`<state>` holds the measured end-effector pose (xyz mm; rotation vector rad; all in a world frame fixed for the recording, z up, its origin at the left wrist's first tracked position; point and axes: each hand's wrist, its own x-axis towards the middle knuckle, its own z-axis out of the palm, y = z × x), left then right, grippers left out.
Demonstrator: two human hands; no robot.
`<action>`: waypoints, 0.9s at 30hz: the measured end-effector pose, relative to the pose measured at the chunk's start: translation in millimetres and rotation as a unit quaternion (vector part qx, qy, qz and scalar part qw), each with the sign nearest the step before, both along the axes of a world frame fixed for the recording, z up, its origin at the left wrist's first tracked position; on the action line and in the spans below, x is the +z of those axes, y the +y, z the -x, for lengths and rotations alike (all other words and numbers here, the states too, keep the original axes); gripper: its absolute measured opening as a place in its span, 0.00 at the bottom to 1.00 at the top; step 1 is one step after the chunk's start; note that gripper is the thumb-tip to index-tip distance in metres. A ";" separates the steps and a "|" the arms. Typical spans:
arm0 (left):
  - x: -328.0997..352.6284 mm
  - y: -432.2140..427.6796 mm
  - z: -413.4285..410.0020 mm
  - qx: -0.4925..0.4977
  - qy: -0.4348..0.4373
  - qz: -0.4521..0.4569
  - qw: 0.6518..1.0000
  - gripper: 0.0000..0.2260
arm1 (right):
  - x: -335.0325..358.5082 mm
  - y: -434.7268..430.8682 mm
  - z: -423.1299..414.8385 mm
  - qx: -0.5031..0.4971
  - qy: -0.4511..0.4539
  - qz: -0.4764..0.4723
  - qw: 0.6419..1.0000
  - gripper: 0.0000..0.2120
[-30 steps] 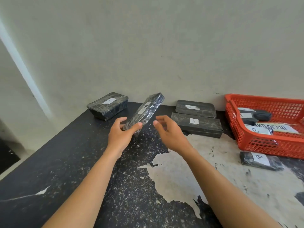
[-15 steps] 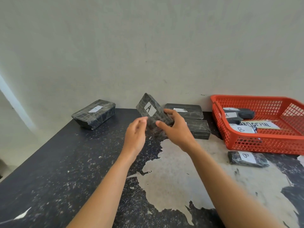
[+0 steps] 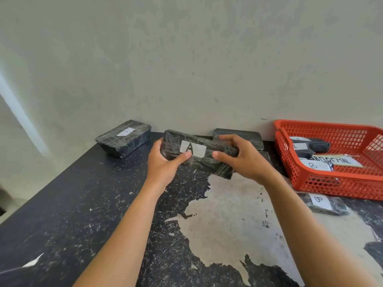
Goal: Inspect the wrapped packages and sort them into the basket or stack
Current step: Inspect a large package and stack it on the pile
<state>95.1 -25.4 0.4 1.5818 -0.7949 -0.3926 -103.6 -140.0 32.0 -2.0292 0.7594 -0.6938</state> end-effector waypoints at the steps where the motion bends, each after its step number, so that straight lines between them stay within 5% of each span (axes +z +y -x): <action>1: -2.4 -2.1 1.5 0.006 -0.008 -0.005 1.000 0.35 | -0.7 0.9 -2.2 -0.027 0.006 0.016 0.999 0.25; 8: -12.5 -5.1 11.3 0.018 -0.020 -0.030 0.999 0.43 | -3.5 2.1 -6.9 -0.111 0.028 0.073 0.991 0.15; 15: -6.5 -2.3 9.0 0.038 -0.037 -0.013 0.999 0.35 | -7.4 -3.6 -6.5 -0.077 0.076 0.100 0.989 0.30; 18: -3.7 0.5 3.5 0.011 -0.021 -0.009 1.000 0.20 | -4.3 -9.7 2.4 -0.050 0.084 0.094 0.991 0.31; 27: -5.6 0.1 0.6 0.009 -0.016 0.007 1.000 0.21 | 2.2 -11.7 9.3 -0.060 0.051 0.100 0.992 0.12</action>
